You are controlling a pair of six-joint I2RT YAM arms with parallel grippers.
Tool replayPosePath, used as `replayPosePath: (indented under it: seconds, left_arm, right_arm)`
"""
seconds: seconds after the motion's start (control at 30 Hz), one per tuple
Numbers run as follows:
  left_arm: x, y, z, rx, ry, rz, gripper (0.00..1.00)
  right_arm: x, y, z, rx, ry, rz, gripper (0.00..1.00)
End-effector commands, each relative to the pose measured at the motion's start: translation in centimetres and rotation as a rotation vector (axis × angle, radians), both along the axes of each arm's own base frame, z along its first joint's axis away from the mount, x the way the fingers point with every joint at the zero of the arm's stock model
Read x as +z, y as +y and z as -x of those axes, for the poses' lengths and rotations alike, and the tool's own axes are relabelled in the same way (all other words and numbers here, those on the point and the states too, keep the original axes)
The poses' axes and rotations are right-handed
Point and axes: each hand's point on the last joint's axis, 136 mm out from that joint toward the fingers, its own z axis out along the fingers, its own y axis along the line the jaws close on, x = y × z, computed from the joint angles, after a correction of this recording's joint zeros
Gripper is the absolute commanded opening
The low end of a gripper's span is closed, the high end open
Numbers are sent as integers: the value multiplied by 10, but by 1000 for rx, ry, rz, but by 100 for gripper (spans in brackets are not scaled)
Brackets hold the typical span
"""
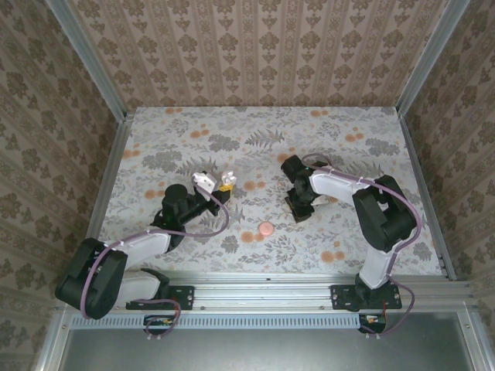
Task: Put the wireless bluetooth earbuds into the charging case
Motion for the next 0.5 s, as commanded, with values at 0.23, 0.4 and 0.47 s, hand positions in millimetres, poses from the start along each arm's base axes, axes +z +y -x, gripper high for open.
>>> replayPosePath:
  seconds: [0.23, 0.4, 0.47]
  left_arm:
    - [5, 7, -3, 22, -21, -7, 14]
    - [5, 7, -4, 23, -20, -9, 14]
    - [5, 7, -5, 24, -22, -9, 14]
  right_arm:
    - [-7, -8, -2, -22, 27, 21, 35]
    - [-7, -9, -1, -8, 43, 32, 32]
    - [-9, -9, 0, -7, 47, 33, 32]
